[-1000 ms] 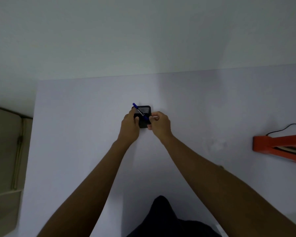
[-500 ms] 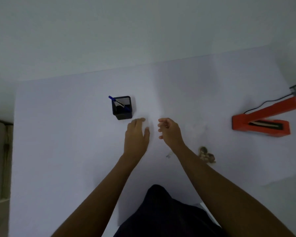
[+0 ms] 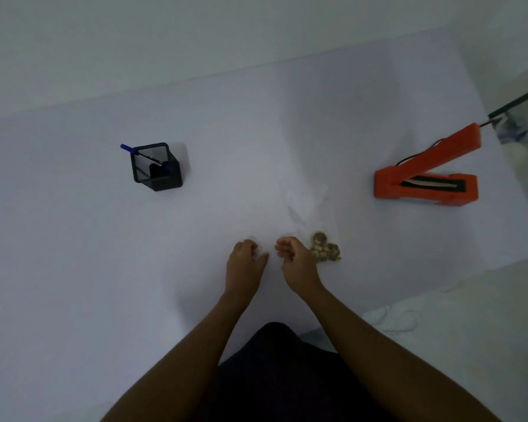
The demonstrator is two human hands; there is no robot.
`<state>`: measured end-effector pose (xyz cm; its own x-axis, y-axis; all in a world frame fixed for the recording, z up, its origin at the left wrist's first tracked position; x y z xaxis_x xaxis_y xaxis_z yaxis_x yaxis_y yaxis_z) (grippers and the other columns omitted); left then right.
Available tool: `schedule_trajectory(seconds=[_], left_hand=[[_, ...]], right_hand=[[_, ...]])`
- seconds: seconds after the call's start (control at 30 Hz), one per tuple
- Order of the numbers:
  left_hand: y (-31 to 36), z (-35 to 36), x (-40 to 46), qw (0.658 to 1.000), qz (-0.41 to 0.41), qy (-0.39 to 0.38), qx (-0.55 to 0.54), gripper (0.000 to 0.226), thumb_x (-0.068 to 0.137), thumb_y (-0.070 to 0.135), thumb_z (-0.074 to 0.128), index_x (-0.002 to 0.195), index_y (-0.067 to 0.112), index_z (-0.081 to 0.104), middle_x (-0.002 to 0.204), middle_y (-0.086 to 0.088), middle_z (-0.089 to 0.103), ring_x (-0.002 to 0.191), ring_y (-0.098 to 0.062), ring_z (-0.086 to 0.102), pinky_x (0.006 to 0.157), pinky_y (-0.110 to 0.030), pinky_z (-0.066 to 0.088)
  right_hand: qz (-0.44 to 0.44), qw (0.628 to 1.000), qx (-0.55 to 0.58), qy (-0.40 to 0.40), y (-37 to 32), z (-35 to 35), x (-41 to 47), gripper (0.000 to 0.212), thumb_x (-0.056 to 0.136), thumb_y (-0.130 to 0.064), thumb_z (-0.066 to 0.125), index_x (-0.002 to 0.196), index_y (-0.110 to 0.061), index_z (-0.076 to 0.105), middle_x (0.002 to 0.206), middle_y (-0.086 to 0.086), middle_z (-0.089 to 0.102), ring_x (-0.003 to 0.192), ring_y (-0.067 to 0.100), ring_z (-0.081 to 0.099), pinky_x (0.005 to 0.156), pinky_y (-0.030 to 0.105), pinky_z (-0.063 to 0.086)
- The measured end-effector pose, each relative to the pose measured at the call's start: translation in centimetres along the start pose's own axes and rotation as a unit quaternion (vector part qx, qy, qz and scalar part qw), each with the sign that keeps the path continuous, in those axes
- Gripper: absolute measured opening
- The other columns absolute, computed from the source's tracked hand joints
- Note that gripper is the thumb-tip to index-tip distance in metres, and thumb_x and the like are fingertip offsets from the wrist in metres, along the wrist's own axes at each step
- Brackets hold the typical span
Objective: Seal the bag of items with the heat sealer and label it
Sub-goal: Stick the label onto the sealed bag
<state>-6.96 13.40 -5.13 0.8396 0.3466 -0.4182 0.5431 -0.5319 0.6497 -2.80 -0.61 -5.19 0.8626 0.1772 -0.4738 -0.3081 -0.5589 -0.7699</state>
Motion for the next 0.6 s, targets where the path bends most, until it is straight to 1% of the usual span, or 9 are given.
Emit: schedule_trajectory(seconds=[0.1,0.2,0.3,0.4,0.6], left_hand=[[0.4,0.5,0.4,0.999,-0.017,0.023,0.02,0.028,0.086,0.037,0.07,0.093,0.013,0.058,0.087,-0.001,0.057,0.074,-0.018,0.054,0.066,-0.032,0.048],[0.7,0.7,0.7,0.998,-0.033,0.038,0.038,0.029,0.086,0.037,0.071,0.09,0.013,0.055,0.085,-0.001,0.057,0.072,-0.019,0.054,0.064,-0.034,0.048],[0.7,0.8,0.9,0.997,-0.042,0.047,0.044,0.026,0.089,0.033,0.068,0.085,0.013,0.052,0.08,-0.003,0.058,0.069,-0.021,0.055,0.062,-0.034,0.047],[0.5,0.7,1.1,0.997,-0.039,0.052,0.042,0.025,0.092,0.032,0.063,0.082,0.014,0.049,0.076,-0.003,0.057,0.068,-0.021,0.054,0.059,-0.031,0.042],[0.6,0.8,1.4,0.996,-0.033,0.041,0.068,0.031,0.086,0.041,0.068,0.09,0.015,0.051,0.08,0.0,0.058,0.068,-0.019,0.055,0.06,-0.033,0.048]], right_hand=[[-0.014,1.0,-0.006,-0.02,0.5,-0.1,0.5,0.034,0.093,0.013,0.042,0.118,0.0,0.062,0.112,0.015,0.068,0.1,0.026,0.066,0.093,0.033,0.052],[-0.028,0.999,-0.005,-0.035,0.5,0.0,1.2,0.035,0.092,0.013,0.042,0.117,0.0,0.061,0.109,0.013,0.068,0.095,0.023,0.065,0.09,0.028,0.051],[-0.027,0.999,-0.001,-0.041,0.6,-0.1,1.6,0.036,0.091,0.014,0.041,0.116,-0.002,0.062,0.106,0.01,0.068,0.093,0.022,0.066,0.089,0.029,0.052],[-0.031,0.999,-0.001,-0.043,0.6,-0.2,1.7,0.033,0.094,0.011,0.041,0.116,-0.002,0.062,0.108,0.012,0.069,0.095,0.023,0.067,0.09,0.029,0.053],[-0.037,0.998,0.001,-0.046,0.6,-0.2,1.9,0.033,0.093,0.012,0.044,0.115,-0.003,0.062,0.106,0.009,0.069,0.093,0.023,0.067,0.09,0.029,0.053]])
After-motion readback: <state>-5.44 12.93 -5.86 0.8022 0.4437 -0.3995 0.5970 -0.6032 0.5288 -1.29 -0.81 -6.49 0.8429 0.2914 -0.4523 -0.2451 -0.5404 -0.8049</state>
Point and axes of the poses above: each hand's wrist, its own x-axis towards the middle knuckle, its own z-axis out of the palm, y = z × x, the point moved 2 cm from there along x, towards the middle knuckle
